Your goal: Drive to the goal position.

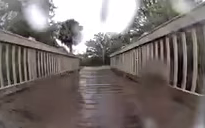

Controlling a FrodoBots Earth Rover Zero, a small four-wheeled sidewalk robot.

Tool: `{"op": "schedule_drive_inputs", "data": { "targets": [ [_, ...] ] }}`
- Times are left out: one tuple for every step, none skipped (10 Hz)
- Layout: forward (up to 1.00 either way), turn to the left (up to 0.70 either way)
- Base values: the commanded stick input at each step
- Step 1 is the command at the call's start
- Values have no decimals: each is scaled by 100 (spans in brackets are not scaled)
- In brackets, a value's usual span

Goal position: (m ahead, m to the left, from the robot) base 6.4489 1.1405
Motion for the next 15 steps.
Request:
{"op": "schedule_drive_inputs", "data": {
  "targets": [
    [85,0],
    [85,0],
    [85,0],
    [85,0],
    [85,0],
    [85,0],
    [85,0],
    [85,0],
    [85,0],
    [85,0],
    [85,0],
    [85,0],
    [85,0],
    [85,0],
    [85,0]
  ]
}}
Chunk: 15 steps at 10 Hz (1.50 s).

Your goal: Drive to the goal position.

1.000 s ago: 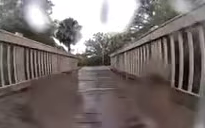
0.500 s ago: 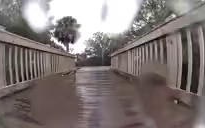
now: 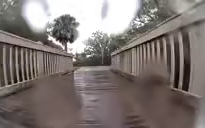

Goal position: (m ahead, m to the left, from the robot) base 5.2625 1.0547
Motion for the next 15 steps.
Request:
{"op": "schedule_drive_inputs", "data": {
  "targets": [
    [85,0],
    [85,0],
    [85,0],
    [85,0],
    [85,0],
    [85,0],
    [85,0],
    [85,0],
    [85,0],
    [85,0],
    [85,0],
    [85,0],
    [85,0],
    [85,0],
    [85,0]
  ]
}}
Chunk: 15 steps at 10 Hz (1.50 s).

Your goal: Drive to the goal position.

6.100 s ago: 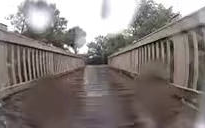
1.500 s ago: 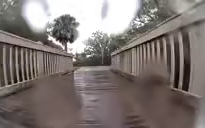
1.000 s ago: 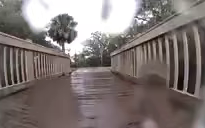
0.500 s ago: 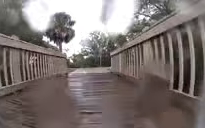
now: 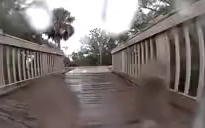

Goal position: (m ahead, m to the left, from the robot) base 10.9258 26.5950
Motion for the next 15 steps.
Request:
{"op": "schedule_drive_inputs", "data": {
  "targets": [
    [85,0],
    [85,0],
    [85,0],
    [85,0],
    [85,0],
    [85,0],
    [85,0],
    [85,0],
    [85,2],
    [85,13],
    [85,32],
    [85,34],
    [85,29],
    [85,0],
    [85,0]
  ]
}}
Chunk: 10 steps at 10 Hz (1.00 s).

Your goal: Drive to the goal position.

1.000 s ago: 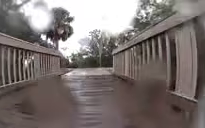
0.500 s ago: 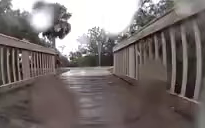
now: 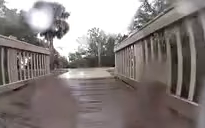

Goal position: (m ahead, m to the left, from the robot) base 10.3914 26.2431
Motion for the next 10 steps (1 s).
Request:
{"op": "schedule_drive_inputs", "data": {
  "targets": [
    [85,0],
    [85,0],
    [85,0],
    [85,0],
    [85,0],
    [85,0],
    [85,0],
    [85,0],
    [85,0],
    [85,0]
  ]
}}
